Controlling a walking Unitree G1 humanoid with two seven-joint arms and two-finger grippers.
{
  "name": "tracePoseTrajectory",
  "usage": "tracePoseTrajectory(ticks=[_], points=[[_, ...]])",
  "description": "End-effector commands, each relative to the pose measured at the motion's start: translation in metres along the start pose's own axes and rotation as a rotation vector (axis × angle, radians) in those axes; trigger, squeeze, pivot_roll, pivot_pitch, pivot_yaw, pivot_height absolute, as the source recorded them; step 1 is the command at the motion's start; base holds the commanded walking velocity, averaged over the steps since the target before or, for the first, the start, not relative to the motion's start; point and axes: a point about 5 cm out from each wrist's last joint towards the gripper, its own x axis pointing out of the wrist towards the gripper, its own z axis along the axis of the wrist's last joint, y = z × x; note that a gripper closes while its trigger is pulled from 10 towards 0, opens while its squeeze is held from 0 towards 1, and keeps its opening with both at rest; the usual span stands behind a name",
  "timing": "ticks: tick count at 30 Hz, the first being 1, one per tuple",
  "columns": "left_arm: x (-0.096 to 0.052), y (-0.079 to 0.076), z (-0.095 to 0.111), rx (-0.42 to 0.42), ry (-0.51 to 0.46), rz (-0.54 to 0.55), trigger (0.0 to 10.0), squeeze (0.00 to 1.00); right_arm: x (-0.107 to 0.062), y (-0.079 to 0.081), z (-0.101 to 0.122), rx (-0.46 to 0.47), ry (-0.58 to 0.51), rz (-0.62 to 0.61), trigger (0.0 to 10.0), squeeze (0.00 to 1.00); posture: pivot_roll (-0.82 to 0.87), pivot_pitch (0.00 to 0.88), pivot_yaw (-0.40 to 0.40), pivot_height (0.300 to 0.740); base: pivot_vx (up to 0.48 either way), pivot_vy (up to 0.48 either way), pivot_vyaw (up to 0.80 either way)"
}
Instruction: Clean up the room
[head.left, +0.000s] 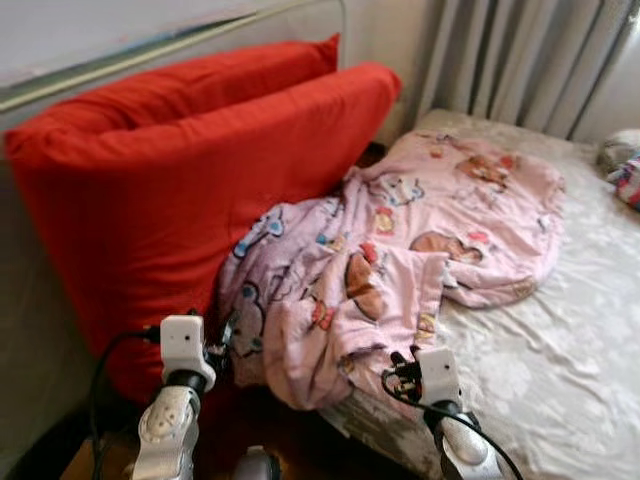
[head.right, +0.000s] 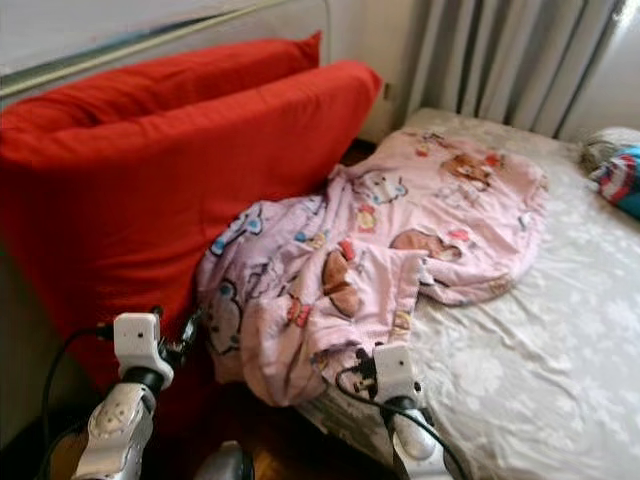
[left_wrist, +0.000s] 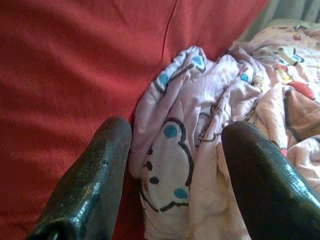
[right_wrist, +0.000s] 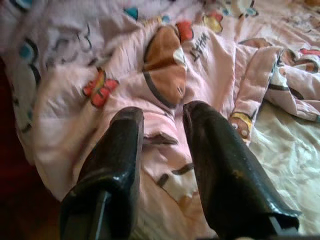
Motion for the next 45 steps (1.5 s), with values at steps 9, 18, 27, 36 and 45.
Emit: tracePoseTrajectory(ticks=[9, 18, 27, 36, 45], points=[[0.0013, -0.0075, 0.0025, -0.012, -0.002, -0.025, 10.0, 0.0, -0.0031, -0.004, -0.0057, 0.025, 0.021, -0.019, 10.0, 0.0, -0.09, 0.002, -0.018, 0.664, 0.0, 0.0, 0.0], [0.0032, -0.0091, 0.0024, -0.02, 0.012, -0.033, 10.0, 0.0, -0.0028, -0.0038, -0.008, 0.002, 0.044, -0.009, 10.0, 0.0, -0.09, 0.0, -0.02, 0.664, 0.0, 0.0, 0.0], [0.0049, -0.0091, 0.0025, -0.025, 0.012, -0.037, 10.0, 0.0, -0.0021, -0.0005, -0.0071, 0.027, 0.036, -0.007, 10.0, 0.0, -0.09, 0.0, -0.02, 0.664, 0.0, 0.0, 0.44], [0.006, -0.0101, 0.0019, -0.029, 0.015, -0.042, 10.0, 0.0, -0.0018, -0.0002, -0.0069, 0.029, 0.037, -0.001, 10.0, 0.0, -0.09, 0.0, -0.019, 0.664, 0.0, 0.0, 0.0], [0.0062, -0.0106, 0.0012, -0.033, 0.016, -0.044, 10.0, 0.0, -0.0017, 0.0022, -0.0074, 0.019, 0.041, 0.022, 10.0, 0.0, -0.09, 0.0, -0.021, 0.664, 0.054, 0.0, 0.0]])
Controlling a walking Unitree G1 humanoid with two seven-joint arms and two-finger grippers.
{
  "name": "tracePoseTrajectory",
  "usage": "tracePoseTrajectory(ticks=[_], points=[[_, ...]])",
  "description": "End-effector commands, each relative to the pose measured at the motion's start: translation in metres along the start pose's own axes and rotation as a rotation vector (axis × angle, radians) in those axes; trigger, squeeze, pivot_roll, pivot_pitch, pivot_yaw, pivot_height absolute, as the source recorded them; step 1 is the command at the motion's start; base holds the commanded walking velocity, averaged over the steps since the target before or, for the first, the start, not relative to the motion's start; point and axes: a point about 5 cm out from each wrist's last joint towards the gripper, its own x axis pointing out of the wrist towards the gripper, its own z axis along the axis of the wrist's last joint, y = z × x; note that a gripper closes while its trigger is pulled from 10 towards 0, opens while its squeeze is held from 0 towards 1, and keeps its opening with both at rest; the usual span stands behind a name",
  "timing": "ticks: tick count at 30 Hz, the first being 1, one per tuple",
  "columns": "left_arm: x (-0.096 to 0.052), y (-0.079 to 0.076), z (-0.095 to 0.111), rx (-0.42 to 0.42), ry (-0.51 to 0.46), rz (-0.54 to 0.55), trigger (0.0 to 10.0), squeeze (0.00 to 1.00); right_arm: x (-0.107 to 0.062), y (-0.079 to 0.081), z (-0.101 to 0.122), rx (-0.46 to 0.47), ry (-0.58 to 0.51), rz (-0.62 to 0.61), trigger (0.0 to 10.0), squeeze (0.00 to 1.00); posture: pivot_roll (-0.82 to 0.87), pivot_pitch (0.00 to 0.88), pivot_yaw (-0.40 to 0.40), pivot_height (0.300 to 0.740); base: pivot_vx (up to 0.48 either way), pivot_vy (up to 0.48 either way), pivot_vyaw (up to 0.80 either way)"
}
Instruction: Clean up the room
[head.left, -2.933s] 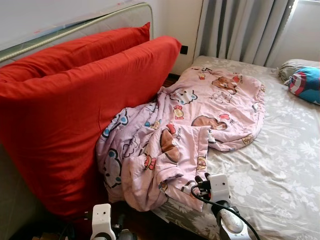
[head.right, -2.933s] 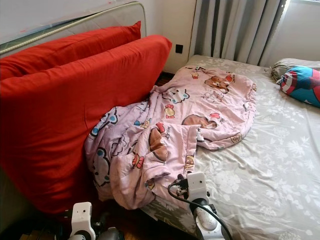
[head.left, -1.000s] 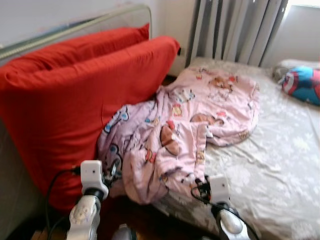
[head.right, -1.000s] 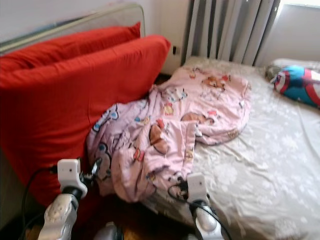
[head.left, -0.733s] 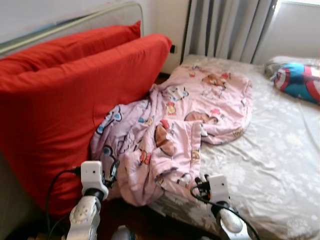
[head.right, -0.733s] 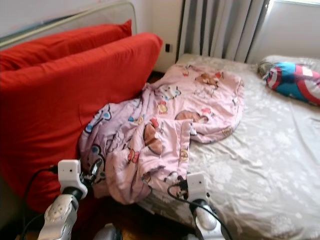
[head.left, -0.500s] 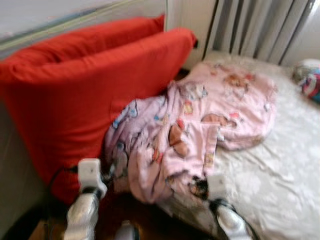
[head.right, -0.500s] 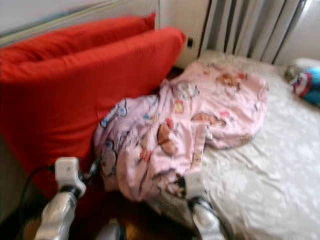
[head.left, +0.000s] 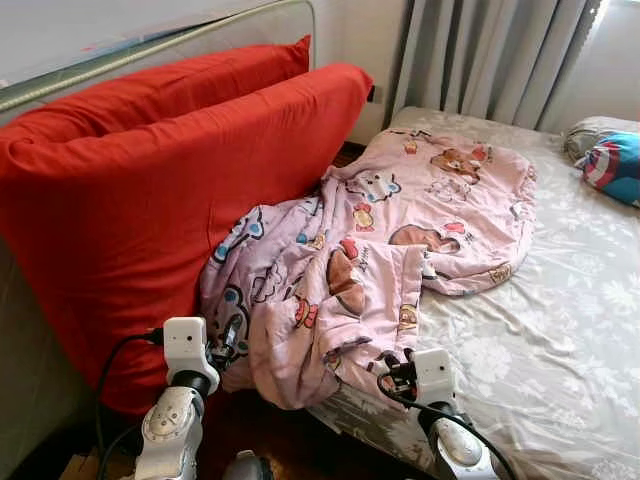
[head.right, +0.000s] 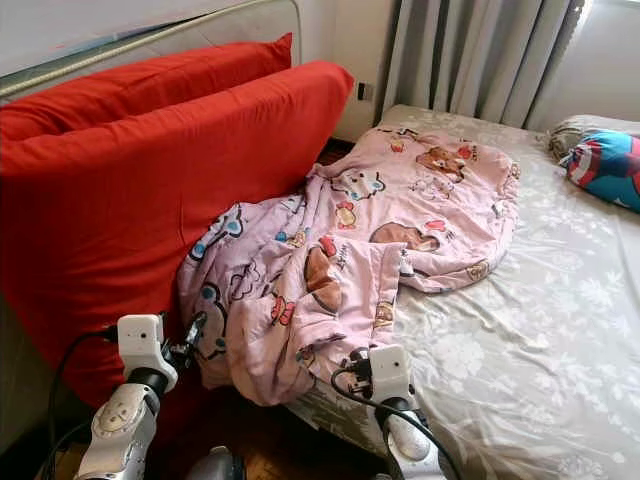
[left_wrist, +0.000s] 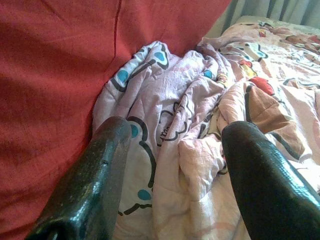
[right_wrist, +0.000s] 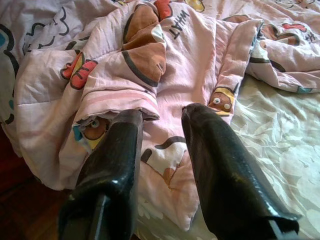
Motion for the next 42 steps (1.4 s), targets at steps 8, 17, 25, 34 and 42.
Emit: tracePoseTrajectory(ticks=[8, 17, 25, 34, 42], points=[[0.0017, -0.0023, -0.001, 0.001, 0.009, -0.013, 10.0, 0.0, 0.0009, 0.0032, -0.0001, -0.005, 0.006, 0.013, 10.0, 0.0, -0.09, 0.0, -0.021, 0.664, 0.249, 0.0, 0.43], [0.0018, -0.0044, -0.0005, 0.0, 0.008, -0.02, 10.0, 0.0, 0.001, -0.0003, 0.0005, 0.002, 0.007, -0.007, 10.0, 0.0, -0.09, 0.0, -0.021, 0.664, 0.253, 0.0, 0.0], [0.0022, -0.0062, 0.0004, -0.003, 0.008, -0.03, 10.0, 0.0, 0.0015, 0.0013, 0.0014, 0.002, 0.004, -0.008, 10.0, 0.0, -0.09, 0.0, -0.02, 0.664, 0.155, 0.0, 0.0], [0.0027, -0.0069, 0.0025, -0.003, 0.0, -0.032, 10.0, 0.0, 0.0017, 0.0014, 0.0022, 0.005, 0.0, -0.009, 10.0, 0.0, -0.09, 0.0, -0.021, 0.664, 0.264, 0.0, 0.0], [0.0019, -0.008, 0.0035, -0.006, -0.005, -0.035, 10.0, 0.0, 0.0015, 0.0019, 0.0024, 0.005, -0.004, -0.007, 10.0, 0.0, -0.09, 0.002, -0.022, 0.664, 0.317, 0.0, 0.0]])
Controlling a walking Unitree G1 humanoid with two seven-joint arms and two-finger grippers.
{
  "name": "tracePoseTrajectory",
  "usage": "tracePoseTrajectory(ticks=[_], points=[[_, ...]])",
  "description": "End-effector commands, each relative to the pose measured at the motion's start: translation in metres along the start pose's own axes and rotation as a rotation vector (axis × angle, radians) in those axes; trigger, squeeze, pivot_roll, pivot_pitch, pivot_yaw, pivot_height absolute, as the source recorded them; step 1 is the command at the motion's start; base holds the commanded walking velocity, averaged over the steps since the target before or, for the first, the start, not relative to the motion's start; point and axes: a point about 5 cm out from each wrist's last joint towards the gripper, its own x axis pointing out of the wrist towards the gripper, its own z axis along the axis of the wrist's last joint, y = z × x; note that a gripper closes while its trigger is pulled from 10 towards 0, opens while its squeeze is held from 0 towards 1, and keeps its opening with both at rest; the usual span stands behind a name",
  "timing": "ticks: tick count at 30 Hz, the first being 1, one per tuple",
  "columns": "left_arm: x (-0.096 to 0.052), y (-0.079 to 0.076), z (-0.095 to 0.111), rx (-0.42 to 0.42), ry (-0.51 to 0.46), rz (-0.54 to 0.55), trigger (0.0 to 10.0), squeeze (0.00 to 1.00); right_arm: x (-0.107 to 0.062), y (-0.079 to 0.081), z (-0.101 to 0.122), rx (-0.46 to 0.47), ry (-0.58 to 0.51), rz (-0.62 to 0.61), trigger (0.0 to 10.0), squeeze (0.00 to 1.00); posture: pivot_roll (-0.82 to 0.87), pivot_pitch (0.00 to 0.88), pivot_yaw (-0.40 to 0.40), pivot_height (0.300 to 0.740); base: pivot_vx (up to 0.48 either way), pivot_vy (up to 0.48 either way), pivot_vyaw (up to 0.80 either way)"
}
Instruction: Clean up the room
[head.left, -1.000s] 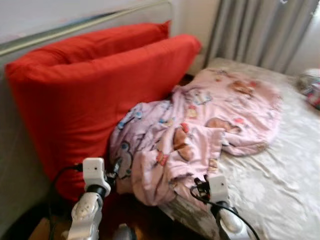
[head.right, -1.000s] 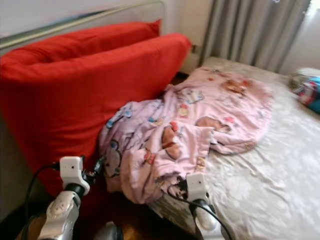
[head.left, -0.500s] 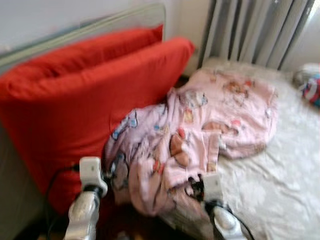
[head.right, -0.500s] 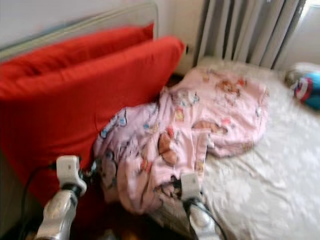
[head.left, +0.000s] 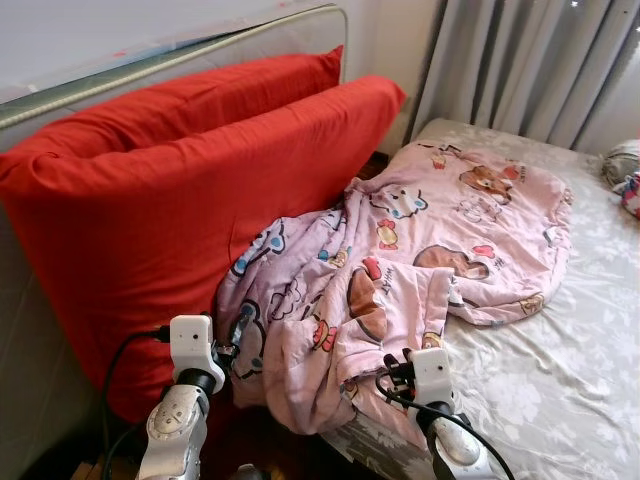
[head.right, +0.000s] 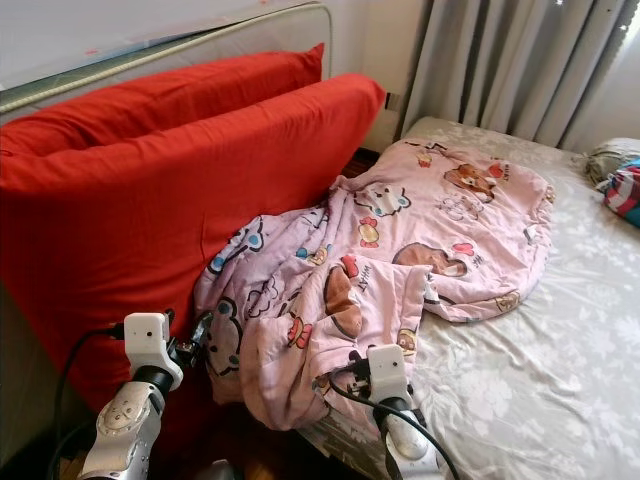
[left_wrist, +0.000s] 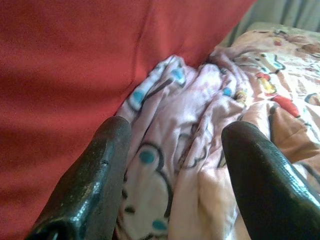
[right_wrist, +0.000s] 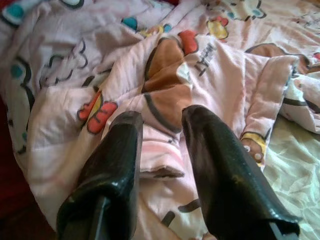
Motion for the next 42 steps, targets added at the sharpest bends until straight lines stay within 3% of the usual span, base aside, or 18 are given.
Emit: tracePoseTrajectory(ticks=[1, 8, 31, 42], points=[[0.0026, -0.0068, 0.0044, -0.007, -0.017, -0.018, 10.0, 0.0, -0.0015, -0.0073, -0.0004, -0.004, 0.004, -0.02, 10.0, 0.0, -0.09, 0.002, -0.022, 0.664, 0.341, 0.0, 0.0], [0.003, -0.0076, 0.0046, 0.002, -0.013, -0.017, 10.0, 0.0, -0.0013, -0.0068, -0.0003, -0.005, 0.005, -0.017, 10.0, 0.0, -0.09, 0.004, -0.021, 0.664, 0.326, 0.0, 0.0], [0.0023, -0.008, 0.0018, -0.003, -0.002, -0.025, 10.0, 0.0, -0.0003, -0.0098, 0.0003, 0.021, 0.014, -0.047, 10.0, 0.0, -0.09, 0.01, -0.021, 0.664, 0.0, 0.0, 0.0], [0.0022, -0.0077, -0.0012, -0.005, 0.01, -0.029, 10.0, 0.0, -0.0006, -0.0097, -0.0012, 0.004, 0.025, -0.052, 10.0, 0.0, -0.09, 0.012, -0.02, 0.616, 0.0, 0.0, 0.0]])
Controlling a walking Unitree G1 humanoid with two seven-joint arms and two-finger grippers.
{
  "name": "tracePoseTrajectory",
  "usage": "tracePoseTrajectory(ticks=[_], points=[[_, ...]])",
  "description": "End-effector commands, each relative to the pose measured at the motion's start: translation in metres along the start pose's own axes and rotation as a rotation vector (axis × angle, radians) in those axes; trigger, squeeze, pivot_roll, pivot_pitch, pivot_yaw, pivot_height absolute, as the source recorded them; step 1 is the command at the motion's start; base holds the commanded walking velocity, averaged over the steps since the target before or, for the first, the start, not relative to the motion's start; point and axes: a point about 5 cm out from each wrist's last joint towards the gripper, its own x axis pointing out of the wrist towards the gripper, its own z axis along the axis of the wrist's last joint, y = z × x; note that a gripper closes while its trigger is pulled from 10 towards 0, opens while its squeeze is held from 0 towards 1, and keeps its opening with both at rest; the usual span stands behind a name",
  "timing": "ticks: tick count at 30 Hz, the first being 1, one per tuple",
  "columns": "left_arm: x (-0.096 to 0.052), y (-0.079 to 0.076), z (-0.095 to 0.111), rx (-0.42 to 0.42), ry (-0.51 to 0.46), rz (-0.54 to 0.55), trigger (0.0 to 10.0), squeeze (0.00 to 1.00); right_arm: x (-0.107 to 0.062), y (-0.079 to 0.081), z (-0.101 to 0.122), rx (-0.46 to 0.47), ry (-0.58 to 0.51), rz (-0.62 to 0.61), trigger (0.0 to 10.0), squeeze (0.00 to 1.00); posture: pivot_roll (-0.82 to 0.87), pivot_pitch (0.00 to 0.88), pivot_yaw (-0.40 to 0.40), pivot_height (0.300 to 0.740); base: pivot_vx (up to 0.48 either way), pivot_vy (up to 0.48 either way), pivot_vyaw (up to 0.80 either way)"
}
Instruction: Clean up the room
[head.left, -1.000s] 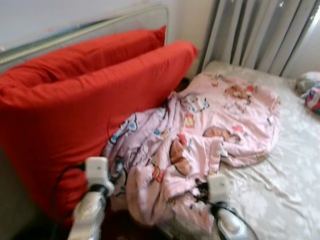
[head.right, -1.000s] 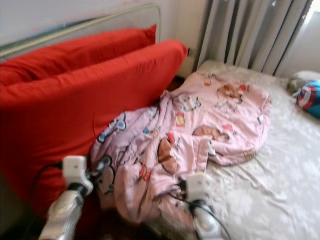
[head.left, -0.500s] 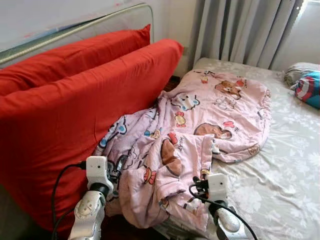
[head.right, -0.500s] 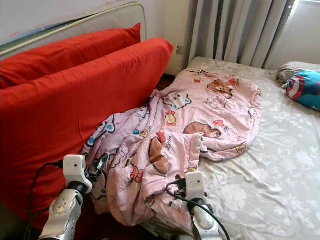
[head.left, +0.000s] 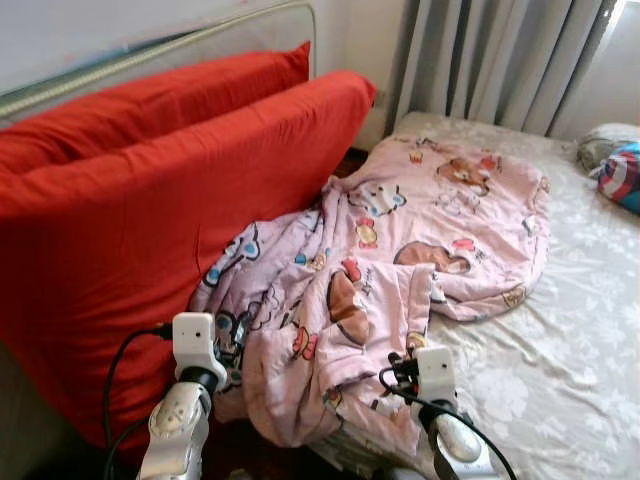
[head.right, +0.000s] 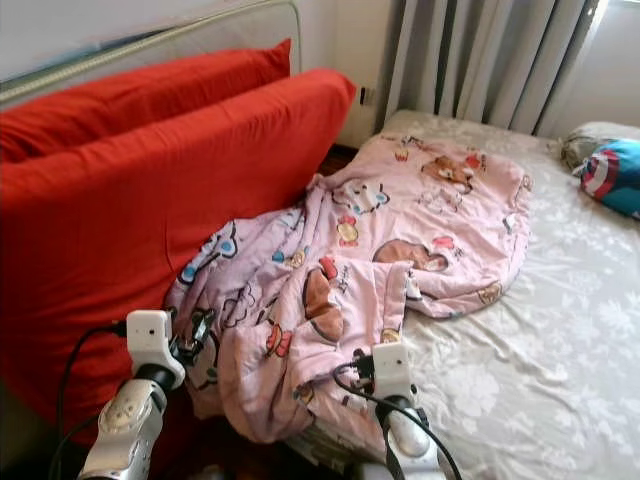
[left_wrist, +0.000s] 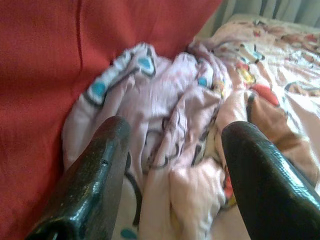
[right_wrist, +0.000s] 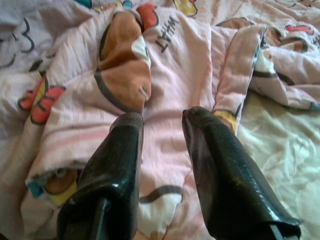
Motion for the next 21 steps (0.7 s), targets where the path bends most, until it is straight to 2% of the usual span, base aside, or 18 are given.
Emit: tracePoseTrajectory(ticks=[1, 8, 14, 17, 21], points=[[-0.001, 0.001, -0.004, -0.001, 0.019, 0.0, 10.0, 0.0, 0.0, 0.0, 0.0, -0.01, 0.005, 0.0, 10.0, 0.0, -0.09, 0.012, -0.02, 0.616, 0.0, 0.0, 0.0], [0.0, 0.001, -0.005, 0.005, 0.023, -0.004, 10.0, 0.0, 0.004, -0.004, 0.0, -0.016, 0.04, -0.023, 10.0, 0.0, -0.09, 0.009, -0.019, 0.616, 0.0, 0.0, 0.0], [0.0, 0.001, -0.006, 0.017, 0.026, -0.013, 10.0, 0.0, 0.007, -0.014, 0.001, 0.055, 0.08, -0.075, 10.0, 0.0, -0.08, 0.01, -0.018, 0.616, 0.0, 0.0, 0.0], [0.0, 0.001, -0.007, 0.019, 0.03, -0.014, 10.0, 0.0, 0.01, -0.015, 0.001, 0.08, 0.116, -0.076, 10.0, 0.0, -0.09, 0.011, -0.014, 0.616, 0.0, 0.0, 0.0], [0.0, 0.0, -0.007, 0.027, 0.029, -0.02, 10.0, 0.0, 0.016, -0.012, 0.008, 0.066, 0.115, -0.061, 10.0, 0.0, -0.08, 0.016, -0.012, 0.616, 0.0, 0.0, 0.0]])
